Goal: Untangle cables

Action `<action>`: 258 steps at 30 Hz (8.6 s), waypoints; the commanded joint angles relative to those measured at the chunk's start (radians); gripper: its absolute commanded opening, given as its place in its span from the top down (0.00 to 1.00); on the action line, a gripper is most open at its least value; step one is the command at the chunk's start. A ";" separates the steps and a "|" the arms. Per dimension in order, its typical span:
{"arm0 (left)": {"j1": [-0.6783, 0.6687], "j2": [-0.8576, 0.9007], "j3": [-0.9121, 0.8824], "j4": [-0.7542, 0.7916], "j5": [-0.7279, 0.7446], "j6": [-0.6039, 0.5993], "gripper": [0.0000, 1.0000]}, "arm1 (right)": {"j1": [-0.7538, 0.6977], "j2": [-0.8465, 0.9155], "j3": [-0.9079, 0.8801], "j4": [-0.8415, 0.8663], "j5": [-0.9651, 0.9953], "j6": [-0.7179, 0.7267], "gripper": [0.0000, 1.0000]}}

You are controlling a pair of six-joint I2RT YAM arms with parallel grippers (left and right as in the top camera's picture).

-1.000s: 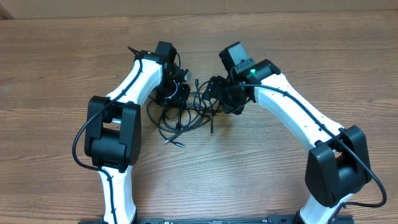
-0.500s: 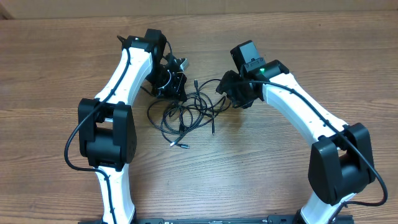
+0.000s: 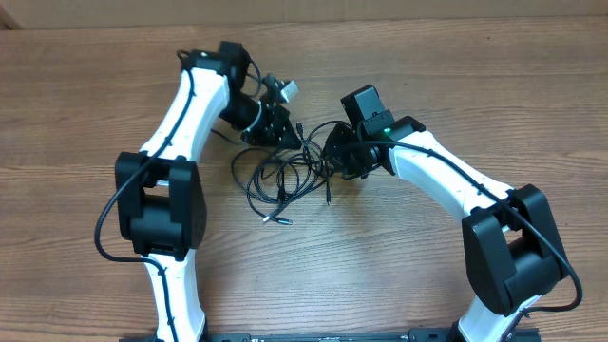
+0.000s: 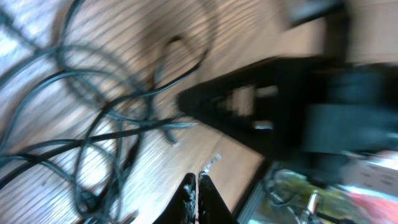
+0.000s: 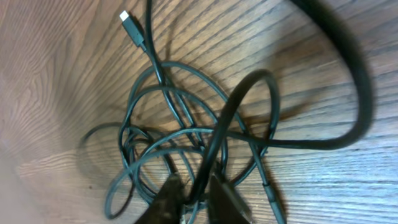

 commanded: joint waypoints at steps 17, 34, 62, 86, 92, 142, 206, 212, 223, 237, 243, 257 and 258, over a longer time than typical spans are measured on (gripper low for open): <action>0.083 -0.153 0.156 0.042 -0.338 -0.227 0.45 | -0.012 -0.031 0.086 -0.043 -0.170 -0.118 0.96; -0.056 0.038 0.145 0.043 -0.327 -0.090 0.18 | -0.010 -0.096 0.311 -0.295 -0.247 -0.347 0.96; -0.059 0.336 0.144 0.029 -0.608 -0.243 0.96 | -0.060 -0.281 0.345 -0.303 -0.248 -0.422 0.96; 0.148 0.336 0.140 0.030 -0.701 -0.341 0.96 | -0.294 -0.511 0.678 -0.246 -0.246 -0.425 0.96; 0.143 0.336 0.140 0.037 -0.646 -0.288 0.96 | -0.294 -0.448 0.663 -0.417 -0.235 -0.425 0.38; 0.027 0.334 0.022 0.129 -0.536 -0.177 0.96 | -0.226 0.079 0.661 -0.589 -0.024 -0.184 0.00; 0.037 0.330 0.029 0.296 -0.597 -0.192 0.01 | -0.226 0.079 0.661 -0.603 0.028 -0.184 0.00; 0.037 0.330 0.029 0.296 -0.596 -0.192 0.00 | -0.226 0.079 0.661 -0.603 0.028 -0.184 0.00; 0.037 0.330 0.029 0.296 -0.596 -0.192 0.00 | -0.226 0.079 0.661 -0.603 0.028 -0.184 0.00; 0.037 0.330 0.029 0.295 -0.596 -0.192 0.00 | -0.226 0.079 0.661 -0.603 0.028 -0.184 0.00; 0.037 0.330 0.029 0.296 -0.596 -0.192 0.01 | -0.226 0.079 0.661 -0.603 0.028 -0.184 0.00; 0.037 0.330 0.029 0.270 -0.597 -0.192 0.00 | -0.226 0.079 0.661 -0.603 0.028 -0.184 0.00; 0.037 0.330 0.029 0.261 -0.597 -0.192 0.00 | -0.226 0.079 0.661 -0.603 0.028 -0.184 0.00</action>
